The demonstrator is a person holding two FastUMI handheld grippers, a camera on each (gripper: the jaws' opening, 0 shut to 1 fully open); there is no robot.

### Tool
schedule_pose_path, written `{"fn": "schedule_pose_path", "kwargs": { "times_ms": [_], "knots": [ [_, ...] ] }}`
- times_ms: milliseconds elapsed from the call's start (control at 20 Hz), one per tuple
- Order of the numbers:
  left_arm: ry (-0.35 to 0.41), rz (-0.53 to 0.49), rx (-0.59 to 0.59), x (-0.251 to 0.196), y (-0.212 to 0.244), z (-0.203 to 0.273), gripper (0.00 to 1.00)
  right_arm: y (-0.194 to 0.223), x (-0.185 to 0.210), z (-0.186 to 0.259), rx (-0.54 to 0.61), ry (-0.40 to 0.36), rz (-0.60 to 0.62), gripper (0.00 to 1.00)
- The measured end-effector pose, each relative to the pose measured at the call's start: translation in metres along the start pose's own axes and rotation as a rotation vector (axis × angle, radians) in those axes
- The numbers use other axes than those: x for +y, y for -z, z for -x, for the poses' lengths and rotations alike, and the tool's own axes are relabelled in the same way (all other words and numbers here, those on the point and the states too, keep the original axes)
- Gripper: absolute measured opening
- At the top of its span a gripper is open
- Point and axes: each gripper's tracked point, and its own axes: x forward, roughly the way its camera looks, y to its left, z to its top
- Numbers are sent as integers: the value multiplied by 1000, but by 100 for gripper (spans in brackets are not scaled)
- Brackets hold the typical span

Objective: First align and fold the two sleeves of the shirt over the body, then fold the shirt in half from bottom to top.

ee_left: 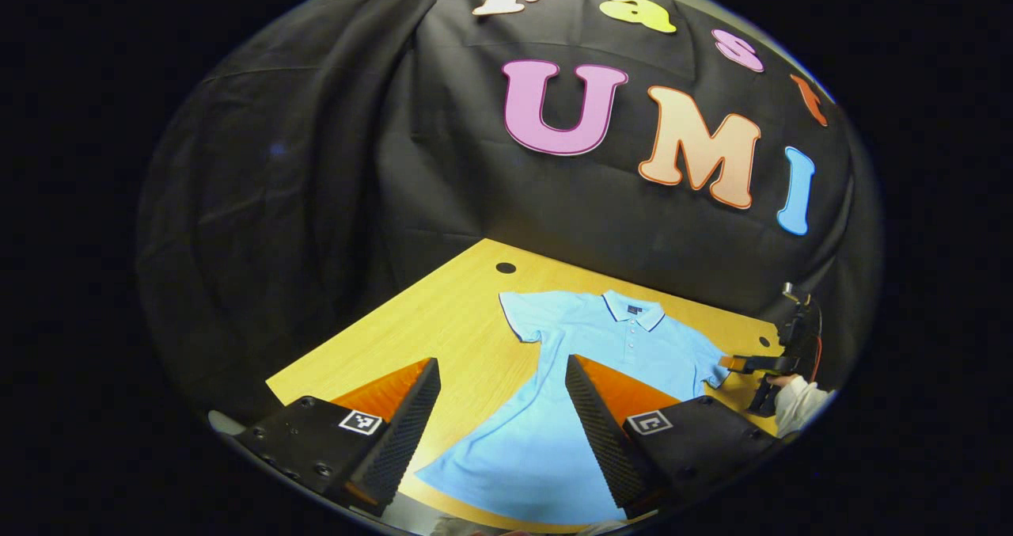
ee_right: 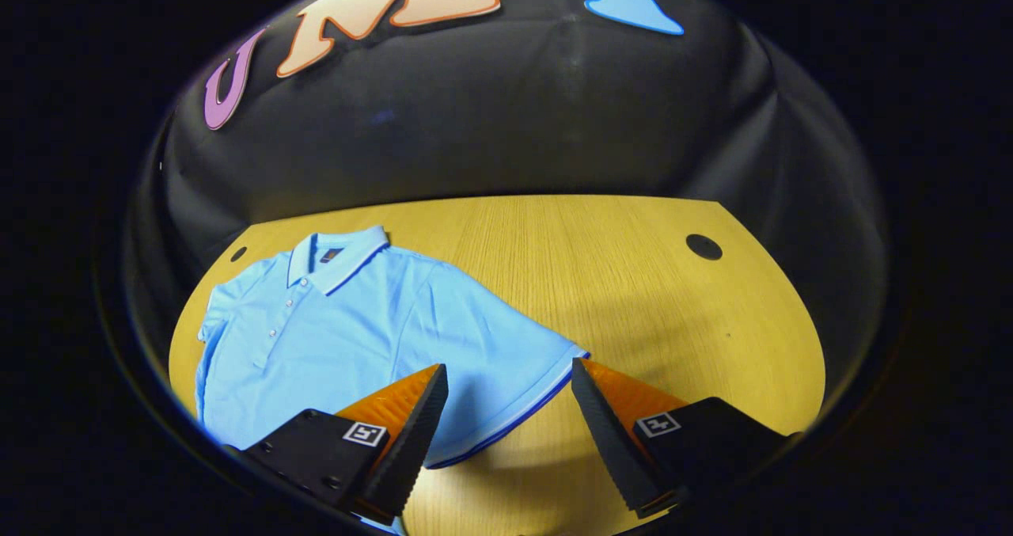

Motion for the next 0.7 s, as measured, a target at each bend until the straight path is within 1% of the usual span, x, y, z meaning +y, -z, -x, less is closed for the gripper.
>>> {"fn": "schedule_pose_path", "kwargs": {
  "times_ms": [50, 150, 350, 450, 550, 600, 650, 700],
  "knots": [
    [0, -7, 3, -2, 1, -1, 96, 3, -1, -4, 4, 3, 9, 98],
    [-2, -24, 8, -4, 2, -4, 96, 7, -2, -10, 15, 5, 8, 98],
    [-9, -23, 23, -8, 7, -7, 96, 4, -2, -15, -9, -3, 32, 98],
    [-7, -30, 22, -10, 5, -5, 95, 4, 3, -15, -14, -23, 40, 89],
    [-8, -34, 21, -10, 5, -9, 95, 3, 9, -15, -19, -45, 51, 73],
    [-7, -31, 24, -10, 6, -10, 95, 4, 12, -15, -20, -57, 53, 63],
    [-5, -26, 28, -9, 7, -11, 95, 4, 15, -15, -20, -65, 49, 54],
    [-2, -18, 34, -10, 9, -12, 95, 4, 19, -15, -18, -73, 42, 36]
  ]
}}
